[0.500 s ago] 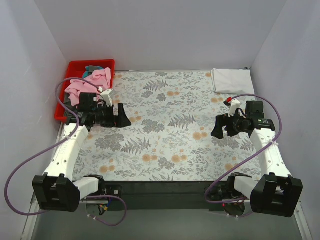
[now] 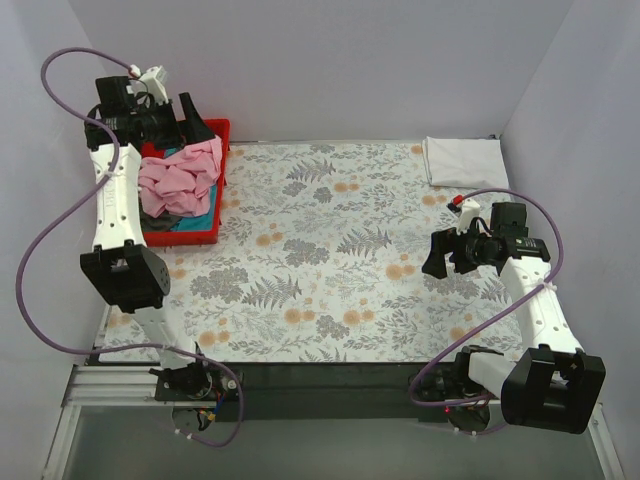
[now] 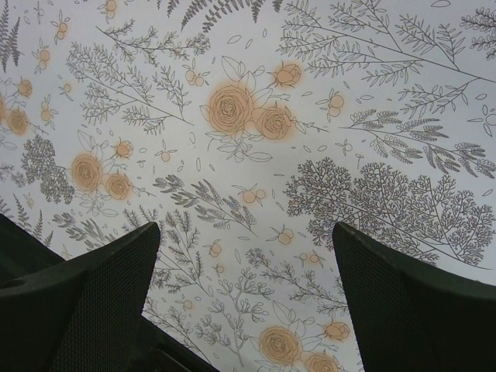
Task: Fold and stack the t-shirts
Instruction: Grab the tshirt from the pile
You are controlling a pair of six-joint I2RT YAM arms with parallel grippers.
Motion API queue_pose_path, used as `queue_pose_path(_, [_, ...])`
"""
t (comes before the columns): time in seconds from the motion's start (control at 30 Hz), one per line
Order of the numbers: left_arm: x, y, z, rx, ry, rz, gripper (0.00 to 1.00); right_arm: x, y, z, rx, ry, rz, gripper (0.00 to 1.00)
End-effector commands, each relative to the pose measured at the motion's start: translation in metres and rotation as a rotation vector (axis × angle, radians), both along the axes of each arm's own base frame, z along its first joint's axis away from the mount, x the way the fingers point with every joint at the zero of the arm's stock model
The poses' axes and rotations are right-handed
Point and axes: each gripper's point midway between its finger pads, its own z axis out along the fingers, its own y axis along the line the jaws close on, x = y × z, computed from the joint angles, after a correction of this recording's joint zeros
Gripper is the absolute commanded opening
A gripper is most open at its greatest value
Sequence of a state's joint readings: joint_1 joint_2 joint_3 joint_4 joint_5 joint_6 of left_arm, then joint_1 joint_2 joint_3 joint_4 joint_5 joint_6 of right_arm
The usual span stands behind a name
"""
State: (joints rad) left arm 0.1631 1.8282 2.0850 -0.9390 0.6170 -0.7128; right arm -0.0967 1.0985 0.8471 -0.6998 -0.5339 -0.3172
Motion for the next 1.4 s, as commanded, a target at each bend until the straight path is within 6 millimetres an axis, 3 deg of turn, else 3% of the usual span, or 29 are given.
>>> queue_pose_path(0.0, [0.014, 0.066, -0.011, 0.017, 0.028, 0.146, 0.89, 0.003, 0.002, 0.005, 0.007, -0.037, 0.009, 0.98])
queue_pose_path(0.13, [0.036, 0.11, -0.026, 0.041, -0.009, 0.224, 0.87, 0.002, 0.002, 0.002, 0.007, -0.025, 0.008, 0.99])
queue_pose_path(0.33, [0.054, 0.15, -0.093, 0.174, 0.074, 0.316, 0.84, 0.002, 0.003, -0.001, 0.012, -0.013, 0.01, 0.98])
queue_pose_path(0.53, [0.063, 0.164, -0.149, 0.226, 0.142, 0.339, 0.84, 0.003, 0.005, -0.008, 0.029, 0.019, 0.021, 0.98])
queue_pose_path(0.73, [0.056, 0.166, -0.198, 0.26, 0.238, 0.328, 0.71, 0.003, 0.005, -0.011, 0.029, 0.029, 0.022, 0.98])
queue_pose_path(0.9, [0.052, 0.156, -0.215, 0.25, 0.269, 0.283, 0.56, 0.003, 0.005, -0.012, 0.03, 0.033, 0.024, 0.98])
queue_pose_path(1.0, [0.056, 0.154, -0.202, 0.231, 0.24, 0.282, 0.41, 0.002, 0.005, -0.013, 0.029, 0.034, 0.026, 0.98])
queue_pose_path(1.03, [0.061, 0.149, -0.189, 0.21, 0.211, 0.265, 0.24, 0.002, 0.006, -0.013, 0.03, 0.032, 0.03, 0.99])
queue_pose_path(1.1, [0.065, 0.144, -0.162, 0.176, 0.166, 0.263, 0.02, 0.003, 0.006, -0.012, 0.031, 0.03, 0.029, 0.98])
queue_pose_path(1.23, [0.07, 0.122, -0.067, 0.103, -0.04, 0.199, 0.0, 0.002, 0.006, -0.012, 0.031, 0.024, 0.031, 0.98])
queue_pose_path(1.27, [0.069, 0.116, -0.049, 0.089, -0.082, 0.18, 0.0, 0.002, 0.006, -0.011, 0.03, 0.022, 0.032, 0.98])
queue_pose_path(1.3, [0.064, 0.11, -0.016, 0.088, -0.164, 0.168, 0.0, 0.002, 0.006, -0.011, 0.032, 0.021, 0.031, 0.98])
queue_pose_path(1.37, [0.055, 0.094, 0.02, 0.032, -0.243, 0.122, 0.0, 0.002, 0.007, -0.01, 0.035, 0.02, 0.032, 0.98])
